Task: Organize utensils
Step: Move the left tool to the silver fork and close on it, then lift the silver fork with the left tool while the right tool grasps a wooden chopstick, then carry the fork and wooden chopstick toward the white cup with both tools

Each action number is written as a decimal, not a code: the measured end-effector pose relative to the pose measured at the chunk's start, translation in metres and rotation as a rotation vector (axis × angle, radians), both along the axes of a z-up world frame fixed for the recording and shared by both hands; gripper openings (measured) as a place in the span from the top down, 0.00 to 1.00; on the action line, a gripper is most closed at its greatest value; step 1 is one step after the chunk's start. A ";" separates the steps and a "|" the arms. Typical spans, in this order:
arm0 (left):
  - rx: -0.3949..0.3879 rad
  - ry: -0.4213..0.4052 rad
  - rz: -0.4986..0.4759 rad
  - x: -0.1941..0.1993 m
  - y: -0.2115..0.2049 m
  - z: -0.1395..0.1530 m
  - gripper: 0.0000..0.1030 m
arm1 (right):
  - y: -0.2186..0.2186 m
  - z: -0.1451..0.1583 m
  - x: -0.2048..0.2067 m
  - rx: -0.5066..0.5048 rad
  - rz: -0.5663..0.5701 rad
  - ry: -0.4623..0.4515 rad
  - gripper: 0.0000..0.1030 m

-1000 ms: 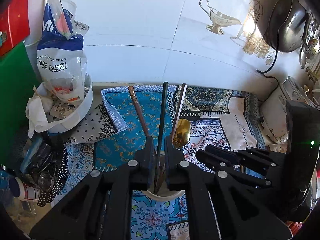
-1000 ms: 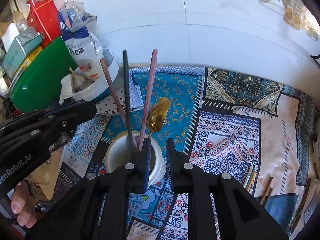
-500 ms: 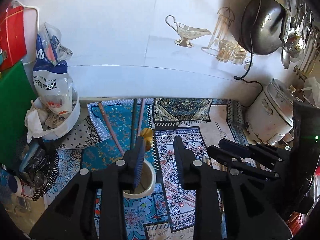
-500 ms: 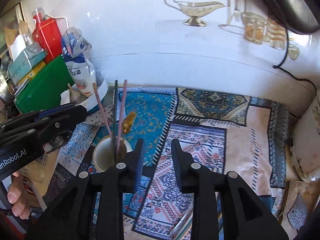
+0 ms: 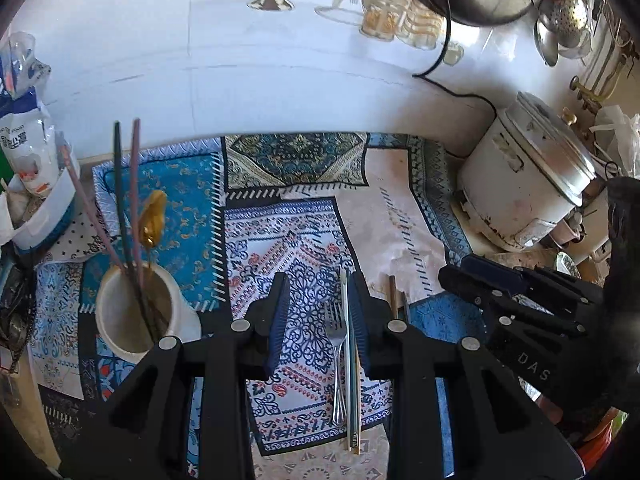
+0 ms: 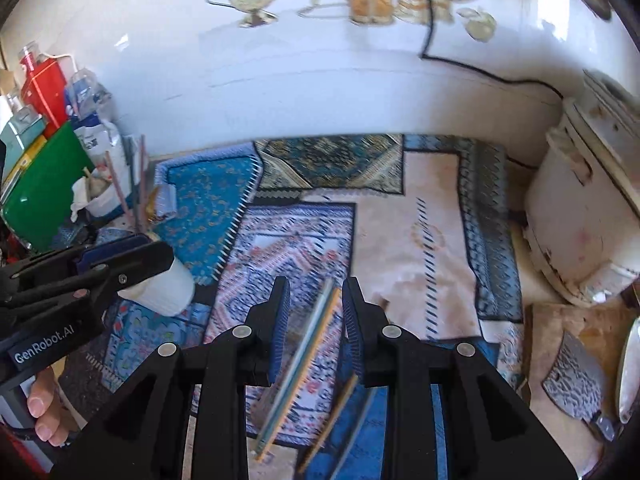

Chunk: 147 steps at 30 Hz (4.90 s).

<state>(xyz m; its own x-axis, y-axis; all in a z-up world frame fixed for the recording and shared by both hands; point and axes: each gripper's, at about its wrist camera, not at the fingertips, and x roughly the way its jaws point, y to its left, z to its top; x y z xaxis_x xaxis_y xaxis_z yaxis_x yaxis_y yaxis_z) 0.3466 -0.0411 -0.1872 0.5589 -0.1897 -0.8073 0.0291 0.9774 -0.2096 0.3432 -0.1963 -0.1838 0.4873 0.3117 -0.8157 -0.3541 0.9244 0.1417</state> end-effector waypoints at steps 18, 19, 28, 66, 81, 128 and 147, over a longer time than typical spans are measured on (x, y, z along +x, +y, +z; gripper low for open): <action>0.070 0.320 -0.032 0.013 -0.041 -0.133 0.72 | -0.048 -0.063 0.000 -0.034 -0.014 0.159 0.76; 0.066 0.329 -0.033 0.013 -0.041 -0.137 0.72 | -0.049 -0.065 0.000 -0.032 -0.013 0.165 0.76; 0.018 0.340 -0.023 0.019 -0.045 -0.149 0.76 | -0.051 -0.071 0.004 -0.029 -0.015 0.183 0.76; -0.012 0.144 0.067 -0.021 0.001 -0.100 0.78 | 0.021 -0.128 0.014 -0.034 0.038 0.308 0.76; -0.027 0.080 0.050 -0.036 0.009 -0.067 0.78 | 0.018 -0.133 0.019 -0.022 -0.022 0.347 0.89; -0.023 -0.128 0.067 -0.063 0.032 0.020 0.78 | 0.011 -0.027 -0.005 0.082 -0.129 0.040 0.95; -0.021 -0.248 0.101 -0.082 0.059 0.066 0.78 | 0.012 0.025 -0.011 0.126 -0.100 -0.040 0.97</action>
<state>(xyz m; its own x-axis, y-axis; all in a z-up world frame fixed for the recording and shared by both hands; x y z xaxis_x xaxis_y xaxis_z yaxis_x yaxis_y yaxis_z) 0.2649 0.0184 -0.1211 0.7562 -0.1383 -0.6396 -0.0156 0.9733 -0.2289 0.3324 -0.1846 -0.1593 0.5522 0.3590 -0.7525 -0.2689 0.9310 0.2468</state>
